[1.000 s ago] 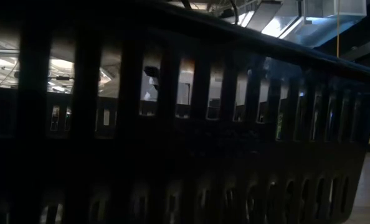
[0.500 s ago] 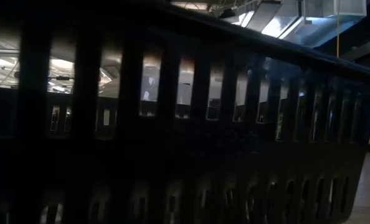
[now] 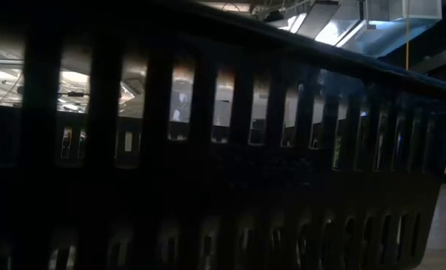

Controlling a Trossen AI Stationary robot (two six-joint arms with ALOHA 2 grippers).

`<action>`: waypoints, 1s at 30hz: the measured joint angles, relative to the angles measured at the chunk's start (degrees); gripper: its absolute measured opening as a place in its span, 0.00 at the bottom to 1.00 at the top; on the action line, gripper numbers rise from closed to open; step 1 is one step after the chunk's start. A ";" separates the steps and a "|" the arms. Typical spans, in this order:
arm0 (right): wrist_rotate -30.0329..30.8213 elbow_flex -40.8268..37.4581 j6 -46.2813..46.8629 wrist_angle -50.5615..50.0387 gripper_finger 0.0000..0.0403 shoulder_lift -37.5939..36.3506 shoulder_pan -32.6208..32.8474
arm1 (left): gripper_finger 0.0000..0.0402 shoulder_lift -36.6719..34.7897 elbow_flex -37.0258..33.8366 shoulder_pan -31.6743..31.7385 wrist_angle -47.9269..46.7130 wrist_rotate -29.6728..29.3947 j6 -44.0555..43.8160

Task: Stack baskets by color
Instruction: Stack the bottom green bin into the top left green bin

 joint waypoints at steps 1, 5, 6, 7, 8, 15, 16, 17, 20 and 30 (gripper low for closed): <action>-0.80 -1.39 -0.12 1.24 0.32 -0.32 0.35 | 0.17 -0.36 0.00 -1.70 -1.16 1.59 -3.14; -1.62 -6.65 -0.19 5.67 0.32 -1.13 1.91 | 0.17 -0.43 -0.34 -8.35 -1.59 6.02 -7.16; -1.64 -7.72 -0.22 6.90 0.32 -1.34 2.34 | 0.17 -0.35 -0.37 -10.04 -1.55 6.16 -7.21; -1.66 -8.66 -0.23 8.01 0.32 -1.57 2.75 | 0.17 -0.36 -0.37 -11.58 -1.55 6.13 -7.20; -1.64 -9.44 -0.23 9.09 0.32 -1.76 3.08 | 0.17 -0.41 -0.35 -13.07 -1.57 6.15 -7.20; -5.75 -11.52 -3.05 16.51 0.32 -2.20 5.52 | 0.17 0.09 -1.49 -19.40 -1.62 6.08 -6.60; -7.62 -11.57 -3.65 16.87 0.32 -2.22 5.87 | 0.17 0.09 -1.99 -20.13 -1.55 6.27 -5.65; -9.46 -11.59 -4.57 17.81 0.32 -2.24 6.11 | 0.17 0.09 -2.50 -20.90 -1.41 6.22 -4.59; -13.34 -11.59 -6.57 20.40 0.32 -2.24 6.86 | 0.17 0.09 -4.34 -23.05 -1.11 6.06 0.56; -21.22 -11.59 -10.85 26.42 0.32 -2.24 7.87 | 0.17 0.05 -14.31 -25.40 4.68 6.05 9.41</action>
